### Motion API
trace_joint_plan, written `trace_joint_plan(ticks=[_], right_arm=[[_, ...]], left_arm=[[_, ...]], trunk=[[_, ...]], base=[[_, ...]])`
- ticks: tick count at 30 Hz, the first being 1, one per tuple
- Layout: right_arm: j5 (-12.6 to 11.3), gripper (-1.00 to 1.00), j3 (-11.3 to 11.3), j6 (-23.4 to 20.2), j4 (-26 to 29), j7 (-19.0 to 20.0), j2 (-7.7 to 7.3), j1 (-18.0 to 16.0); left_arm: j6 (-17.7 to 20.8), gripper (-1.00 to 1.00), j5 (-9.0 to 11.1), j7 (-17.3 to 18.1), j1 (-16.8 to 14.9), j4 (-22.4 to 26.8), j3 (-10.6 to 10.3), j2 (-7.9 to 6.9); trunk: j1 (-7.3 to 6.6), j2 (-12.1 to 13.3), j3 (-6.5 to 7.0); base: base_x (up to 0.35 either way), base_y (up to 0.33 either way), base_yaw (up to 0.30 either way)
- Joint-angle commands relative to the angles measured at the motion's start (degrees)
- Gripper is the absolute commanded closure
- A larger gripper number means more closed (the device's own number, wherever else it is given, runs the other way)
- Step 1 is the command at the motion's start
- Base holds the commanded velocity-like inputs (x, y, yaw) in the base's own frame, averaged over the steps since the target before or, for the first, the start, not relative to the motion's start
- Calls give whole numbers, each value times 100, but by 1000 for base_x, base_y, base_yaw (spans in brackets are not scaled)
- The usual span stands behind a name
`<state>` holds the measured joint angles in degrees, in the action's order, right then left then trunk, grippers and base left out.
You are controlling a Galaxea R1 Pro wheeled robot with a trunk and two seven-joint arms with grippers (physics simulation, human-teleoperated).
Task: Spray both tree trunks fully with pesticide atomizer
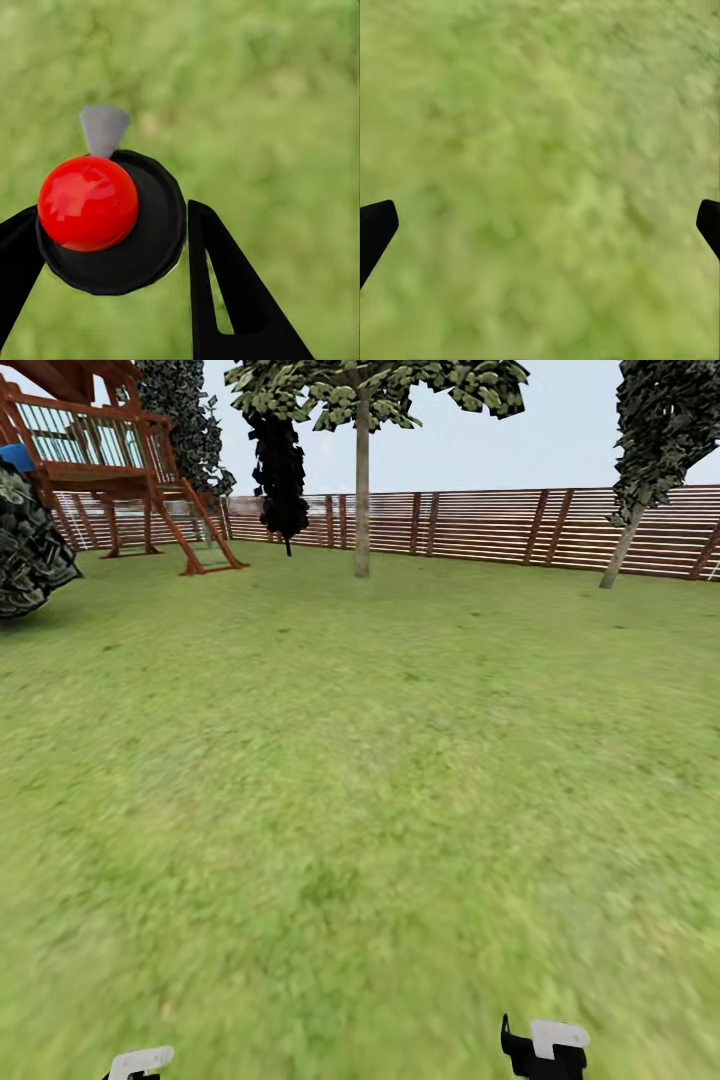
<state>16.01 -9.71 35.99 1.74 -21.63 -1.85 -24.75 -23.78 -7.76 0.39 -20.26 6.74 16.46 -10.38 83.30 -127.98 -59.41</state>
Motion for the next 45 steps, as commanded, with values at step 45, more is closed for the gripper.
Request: trace_joint_plan(ticks=[45], right_arm=[[52, -100, -40, 13, -7, -34, 0, -6]], left_arm=[[-21, 100, -58, 5, -4, -6, 46, 0]], trunk=[[3, -2, -5]], base=[[338, 0, 0]])
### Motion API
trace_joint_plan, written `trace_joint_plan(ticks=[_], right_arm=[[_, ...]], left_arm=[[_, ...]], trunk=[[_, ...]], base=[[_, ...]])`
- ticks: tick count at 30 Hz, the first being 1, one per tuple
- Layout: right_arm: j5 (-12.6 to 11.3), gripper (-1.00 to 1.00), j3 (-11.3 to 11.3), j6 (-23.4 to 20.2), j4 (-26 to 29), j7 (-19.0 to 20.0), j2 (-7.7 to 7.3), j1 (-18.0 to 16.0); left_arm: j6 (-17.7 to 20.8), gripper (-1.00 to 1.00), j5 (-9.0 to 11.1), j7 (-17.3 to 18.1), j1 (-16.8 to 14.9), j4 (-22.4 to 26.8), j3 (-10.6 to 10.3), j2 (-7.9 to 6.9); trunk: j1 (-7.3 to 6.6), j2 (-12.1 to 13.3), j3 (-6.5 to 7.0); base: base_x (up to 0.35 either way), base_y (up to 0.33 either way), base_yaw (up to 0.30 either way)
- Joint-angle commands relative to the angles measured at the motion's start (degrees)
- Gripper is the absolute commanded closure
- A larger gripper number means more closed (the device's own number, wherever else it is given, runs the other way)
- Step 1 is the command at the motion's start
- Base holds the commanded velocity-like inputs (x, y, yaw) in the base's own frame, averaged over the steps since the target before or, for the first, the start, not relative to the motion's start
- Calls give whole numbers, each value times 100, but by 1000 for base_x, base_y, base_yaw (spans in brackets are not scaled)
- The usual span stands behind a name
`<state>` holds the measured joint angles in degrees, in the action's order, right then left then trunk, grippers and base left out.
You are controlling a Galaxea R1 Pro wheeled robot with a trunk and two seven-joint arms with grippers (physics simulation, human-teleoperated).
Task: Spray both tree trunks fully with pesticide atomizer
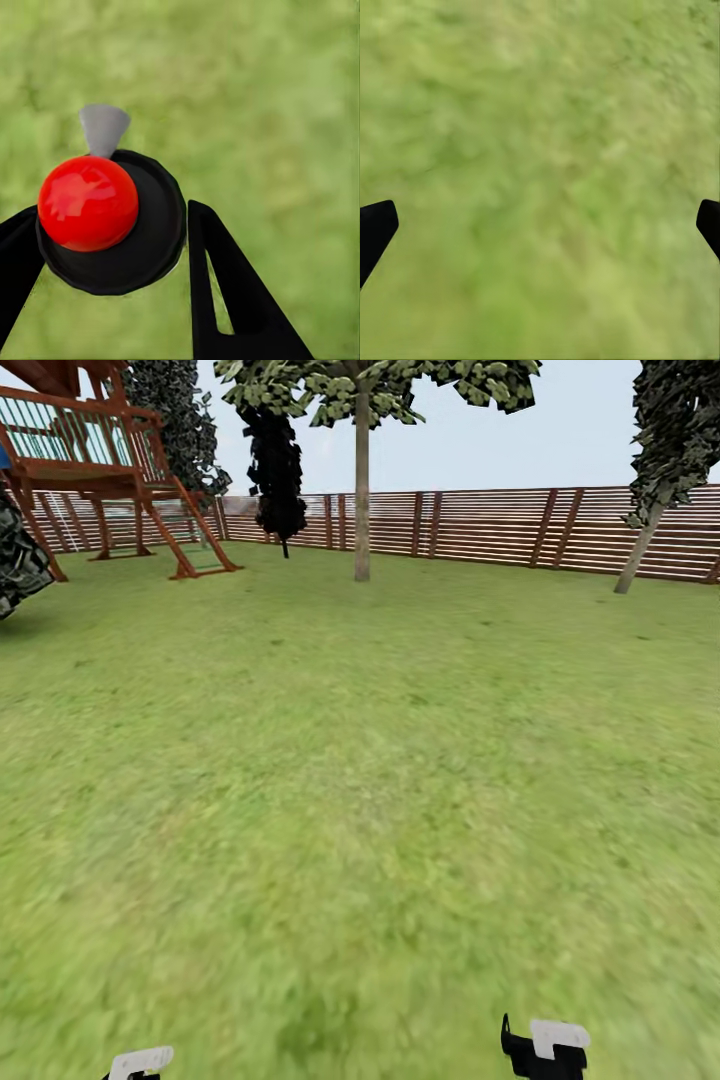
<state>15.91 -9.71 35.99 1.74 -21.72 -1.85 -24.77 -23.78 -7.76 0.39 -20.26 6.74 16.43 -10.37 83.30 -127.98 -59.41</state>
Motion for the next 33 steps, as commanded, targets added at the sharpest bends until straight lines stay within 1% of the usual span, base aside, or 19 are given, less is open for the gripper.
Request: trace_joint_plan(ticks=[1, 7, 33], right_arm=[[61, -100, -40, 13, -7, -25, 0, -3], [53, -100, -40, 13, -7, -25, 0, -7], [68, -100, -40, 13, -7, -25, -9, -5]], left_arm=[[-21, 100, -59, 5, -4, -6, 48, 0], [-21, 100, -59, 5, -4, -6, 51, 0], [-21, 100, -59, 5, -4, -6, 51, 0]], trunk=[[3, -2, -5], [3, -2, -5], [3, -2, -5]], base=[[338, 0, -93], [338, 0, -111], [338, 0, -1]])
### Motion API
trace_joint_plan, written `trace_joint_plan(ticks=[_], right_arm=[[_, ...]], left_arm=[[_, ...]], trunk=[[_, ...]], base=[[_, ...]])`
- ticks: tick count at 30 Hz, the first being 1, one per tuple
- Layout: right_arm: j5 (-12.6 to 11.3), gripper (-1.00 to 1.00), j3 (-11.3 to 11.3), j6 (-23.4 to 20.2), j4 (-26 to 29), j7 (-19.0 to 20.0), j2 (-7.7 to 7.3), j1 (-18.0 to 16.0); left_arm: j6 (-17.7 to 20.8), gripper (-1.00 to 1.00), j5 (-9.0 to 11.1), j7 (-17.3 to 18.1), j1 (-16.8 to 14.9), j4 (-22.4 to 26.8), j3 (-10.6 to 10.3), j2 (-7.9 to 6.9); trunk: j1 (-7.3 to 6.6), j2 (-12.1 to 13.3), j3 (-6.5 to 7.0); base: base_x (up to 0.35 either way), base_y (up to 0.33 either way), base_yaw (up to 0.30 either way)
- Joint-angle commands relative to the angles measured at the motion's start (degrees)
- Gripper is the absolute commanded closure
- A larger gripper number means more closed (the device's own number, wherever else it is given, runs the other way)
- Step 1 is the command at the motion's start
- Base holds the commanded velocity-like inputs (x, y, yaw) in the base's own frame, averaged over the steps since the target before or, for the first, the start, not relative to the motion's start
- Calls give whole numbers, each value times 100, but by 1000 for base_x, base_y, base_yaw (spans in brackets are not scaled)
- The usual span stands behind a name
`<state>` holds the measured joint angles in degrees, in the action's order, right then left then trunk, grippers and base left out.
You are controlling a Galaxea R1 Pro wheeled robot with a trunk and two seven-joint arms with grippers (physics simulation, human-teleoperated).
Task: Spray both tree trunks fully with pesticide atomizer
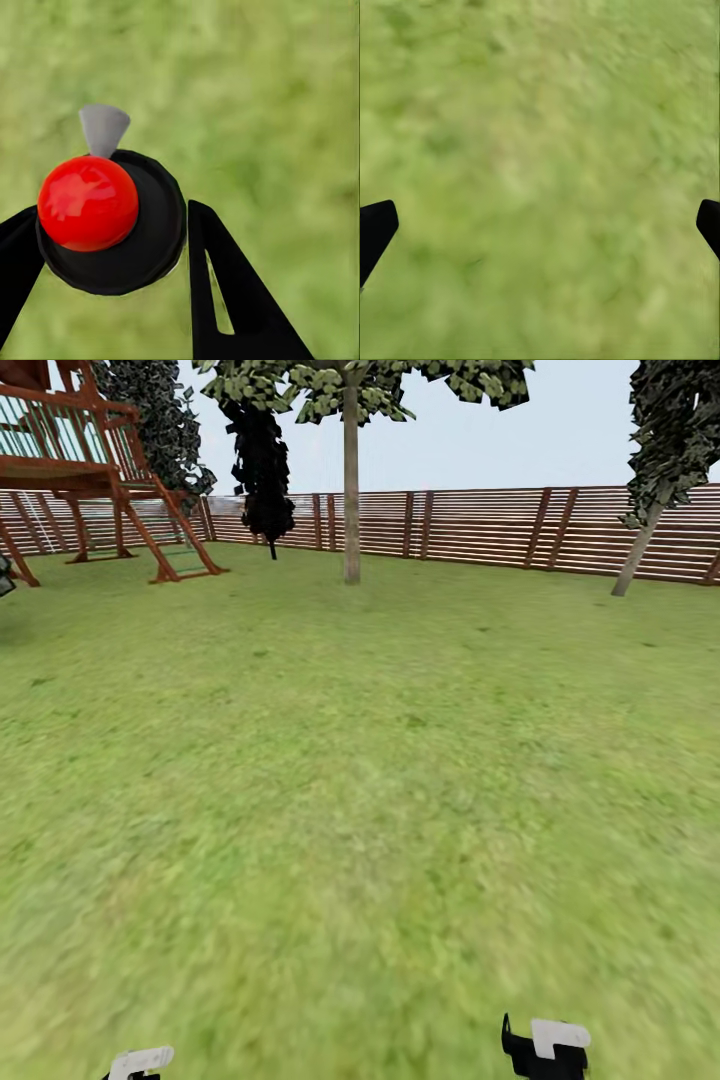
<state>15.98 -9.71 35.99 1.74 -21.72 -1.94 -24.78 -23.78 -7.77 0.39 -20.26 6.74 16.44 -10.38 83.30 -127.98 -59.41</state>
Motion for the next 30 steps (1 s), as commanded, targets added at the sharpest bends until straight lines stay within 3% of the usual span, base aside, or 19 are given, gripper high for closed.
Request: trace_joint_plan(ticks=[1, 30], right_arm=[[60, -100, -40, 13, -7, -25, 0, -7], [63, -100, -40, 13, -7, -25, 0, -4]], left_arm=[[-21, 100, -58, 5, -4, -6, 51, 0], [-21, 100, -58, 5, -4, -6, 53, 0]], trunk=[[3, -2, -5], [3, -2, -5]], base=[[338, 0, 0], [338, 0, 0]])
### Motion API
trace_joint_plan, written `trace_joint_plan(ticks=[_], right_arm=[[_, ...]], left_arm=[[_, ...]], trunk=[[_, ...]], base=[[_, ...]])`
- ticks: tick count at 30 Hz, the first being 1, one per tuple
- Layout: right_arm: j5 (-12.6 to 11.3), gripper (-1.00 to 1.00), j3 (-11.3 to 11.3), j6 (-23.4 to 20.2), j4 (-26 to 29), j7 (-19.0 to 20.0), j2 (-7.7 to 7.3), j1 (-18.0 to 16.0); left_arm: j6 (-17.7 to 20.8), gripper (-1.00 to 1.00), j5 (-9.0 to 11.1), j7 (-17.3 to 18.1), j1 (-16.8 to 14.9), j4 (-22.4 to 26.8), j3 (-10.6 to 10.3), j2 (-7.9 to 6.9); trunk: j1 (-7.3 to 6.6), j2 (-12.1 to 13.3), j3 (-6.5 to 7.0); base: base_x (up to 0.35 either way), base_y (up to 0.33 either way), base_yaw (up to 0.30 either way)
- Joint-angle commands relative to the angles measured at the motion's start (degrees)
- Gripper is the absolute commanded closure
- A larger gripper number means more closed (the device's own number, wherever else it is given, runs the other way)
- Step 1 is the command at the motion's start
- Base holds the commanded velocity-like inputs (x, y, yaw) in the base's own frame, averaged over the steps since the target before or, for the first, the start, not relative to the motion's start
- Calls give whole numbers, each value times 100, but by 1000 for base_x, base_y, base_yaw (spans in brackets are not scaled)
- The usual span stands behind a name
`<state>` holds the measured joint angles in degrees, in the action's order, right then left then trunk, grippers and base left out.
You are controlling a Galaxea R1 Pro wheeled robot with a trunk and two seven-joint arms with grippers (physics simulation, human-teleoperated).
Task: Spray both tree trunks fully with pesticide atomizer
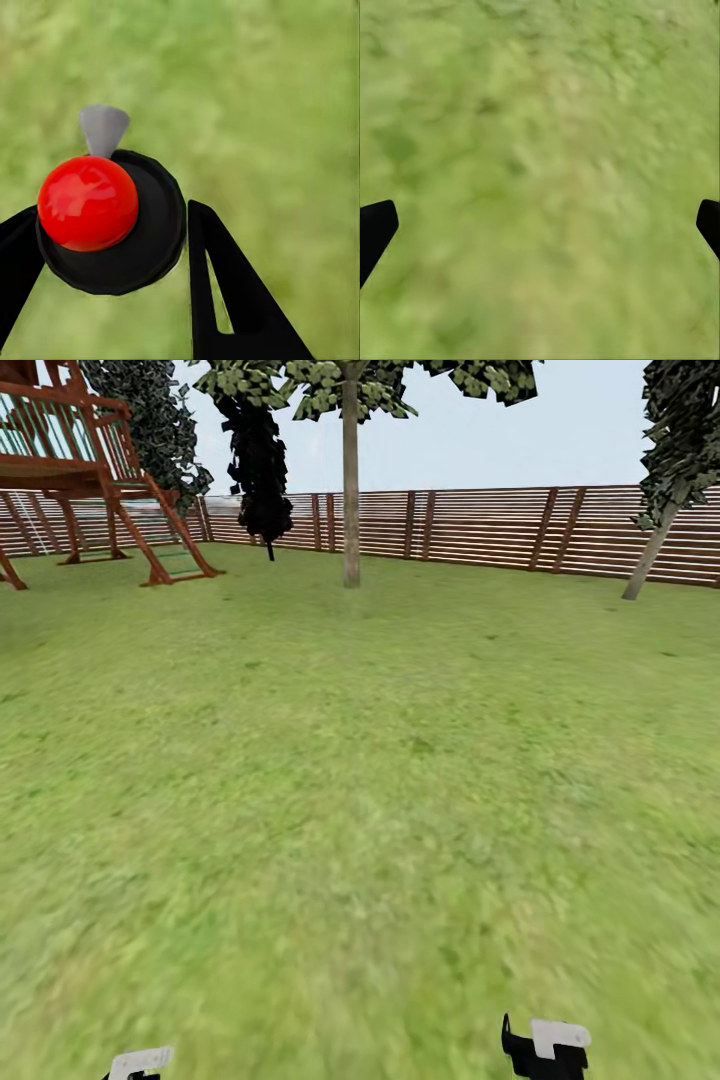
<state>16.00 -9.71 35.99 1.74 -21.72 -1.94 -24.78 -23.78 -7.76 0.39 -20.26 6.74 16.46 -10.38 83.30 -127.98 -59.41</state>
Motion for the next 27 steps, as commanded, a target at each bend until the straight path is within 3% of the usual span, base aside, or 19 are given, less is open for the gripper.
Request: trace_joint_plan(ticks=[1, 27], right_arm=[[61, -100, -40, 13, -7, -25, 0, -2], [59, -100, -40, 13, -7, -25, 0, -4]], left_arm=[[-21, 100, -58, 5, -4, -6, 50, 0], [-21, 100, -58, 5, -4, -6, 50, 0]], trunk=[[3, -2, -5], [3, -2, -5]], base=[[338, 0, 0], [338, 0, 0]])
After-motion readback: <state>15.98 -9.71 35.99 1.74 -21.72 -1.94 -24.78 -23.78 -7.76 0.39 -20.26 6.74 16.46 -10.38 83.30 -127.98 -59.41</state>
